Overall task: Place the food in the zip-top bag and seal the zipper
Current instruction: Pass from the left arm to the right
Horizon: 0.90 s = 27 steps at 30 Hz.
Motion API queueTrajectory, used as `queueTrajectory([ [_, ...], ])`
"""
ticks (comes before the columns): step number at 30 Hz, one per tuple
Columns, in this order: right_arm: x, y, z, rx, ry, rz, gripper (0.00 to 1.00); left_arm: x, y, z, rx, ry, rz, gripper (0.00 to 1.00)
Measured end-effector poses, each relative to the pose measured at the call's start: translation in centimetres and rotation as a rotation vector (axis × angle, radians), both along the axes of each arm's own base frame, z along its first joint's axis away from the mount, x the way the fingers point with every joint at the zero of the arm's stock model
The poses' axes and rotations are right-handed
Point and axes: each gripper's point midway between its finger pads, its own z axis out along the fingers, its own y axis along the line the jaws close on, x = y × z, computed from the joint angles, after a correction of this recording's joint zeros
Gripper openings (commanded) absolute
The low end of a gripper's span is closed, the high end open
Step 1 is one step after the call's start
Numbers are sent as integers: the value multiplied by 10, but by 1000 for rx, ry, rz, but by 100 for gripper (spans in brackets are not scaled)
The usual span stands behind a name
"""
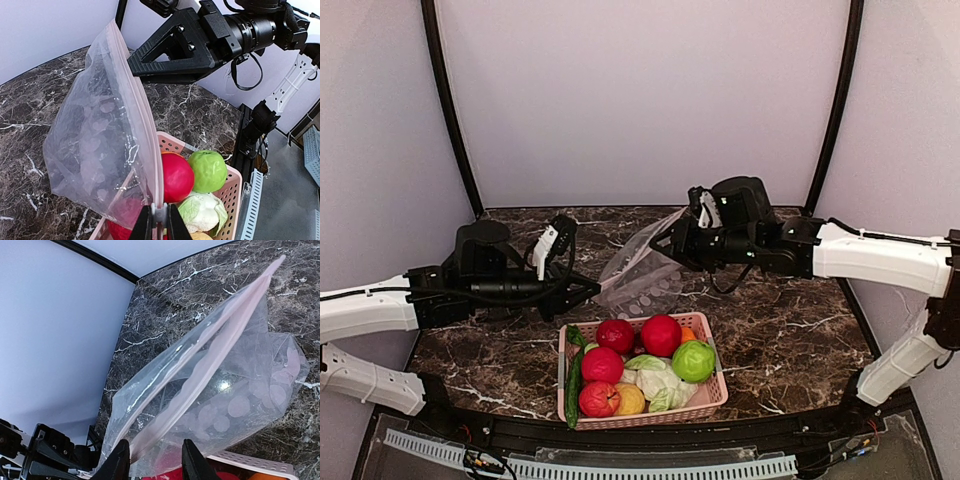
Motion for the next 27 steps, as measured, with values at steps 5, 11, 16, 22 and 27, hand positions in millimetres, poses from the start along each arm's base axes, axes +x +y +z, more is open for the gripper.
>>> queueTrajectory([
  [5,1,4,-3,0,4,10,27,-1,0,-3,3,6,-4,1],
  [11,1,8,2,18,-7,27,15,-4,-1,-4,1,12,-19,1],
  [16,0,10,5,31,-14,38,0,-6,-2,-3,-2,17,-34,1],
  [22,1,13,11,41,-42,56,0,-7,-3,-7,7,27,-43,42],
  [27,-1,14,13,32,-75,87,0,-4,-2,1,35,23,-26,72],
])
